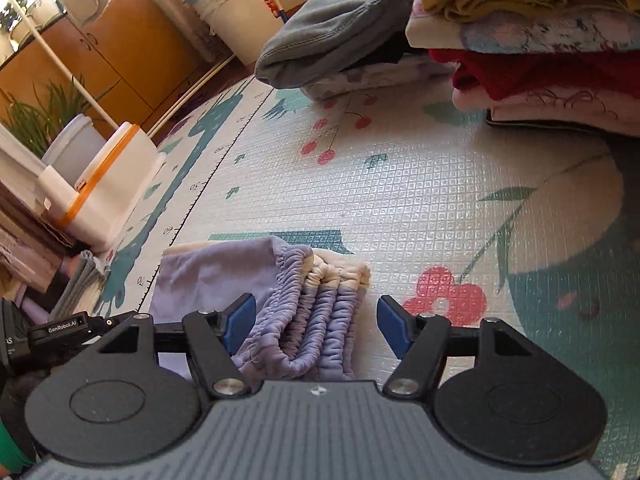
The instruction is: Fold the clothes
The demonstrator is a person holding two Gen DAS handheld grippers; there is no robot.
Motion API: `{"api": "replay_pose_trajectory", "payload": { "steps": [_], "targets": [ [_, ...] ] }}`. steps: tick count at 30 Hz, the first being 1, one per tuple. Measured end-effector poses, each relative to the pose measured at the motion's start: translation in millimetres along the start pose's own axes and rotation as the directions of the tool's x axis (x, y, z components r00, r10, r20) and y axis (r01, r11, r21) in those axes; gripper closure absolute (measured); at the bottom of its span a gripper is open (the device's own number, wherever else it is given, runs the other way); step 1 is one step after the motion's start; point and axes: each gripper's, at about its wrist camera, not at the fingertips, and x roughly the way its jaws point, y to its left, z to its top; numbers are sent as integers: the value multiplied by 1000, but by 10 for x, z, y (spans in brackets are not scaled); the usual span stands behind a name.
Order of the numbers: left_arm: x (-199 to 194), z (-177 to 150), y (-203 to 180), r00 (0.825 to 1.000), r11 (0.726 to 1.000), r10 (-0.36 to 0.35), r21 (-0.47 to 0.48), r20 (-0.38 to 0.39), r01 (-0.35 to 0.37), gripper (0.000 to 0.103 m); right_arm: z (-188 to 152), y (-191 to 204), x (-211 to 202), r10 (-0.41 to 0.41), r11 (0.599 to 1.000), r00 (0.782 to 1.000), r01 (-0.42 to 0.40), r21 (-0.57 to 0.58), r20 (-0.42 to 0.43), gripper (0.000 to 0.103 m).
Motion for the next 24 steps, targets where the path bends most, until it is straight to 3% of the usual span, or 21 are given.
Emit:
{"api": "replay_pose_trajectory", "payload": {
  "steps": [6, 9, 10, 11, 14, 20, 24],
  "targets": [
    [76, 74, 83, 993, 993, -114, -25, -26, 113, 48, -36, -27, 262, 21, 997, 998, -17, 69, -51, 29],
    [59, 70, 277, 986, 982, -165, -101, -21, 162, 62, -52, -14, 372, 25, 996, 997, -19, 84, -73, 25],
    [53, 59, 344, 985, 978, -171, -120, -20, 168, 74, -56, 11, 382, 26, 997, 997, -20, 76, -75, 28],
    [47, 39, 425, 981, 971, -190, -149, -21, 185, 77, -68, 26, 400, 33, 996, 996, -26, 80, -85, 33],
    [50, -55, 581, 962, 937, -271, -236, -22, 259, 77, -91, 45, 419, 34, 996, 995, -26, 85, -93, 42],
    [153, 2, 442, 955, 938, -293, -206, -41, 278, 77, -93, 11, 424, 44, 995, 995, -35, 98, -87, 44],
    [195, 43, 317, 963, 953, -265, -163, -43, 255, 91, -91, 20, 437, 42, 994, 996, -33, 106, -81, 53]
  ]
}}
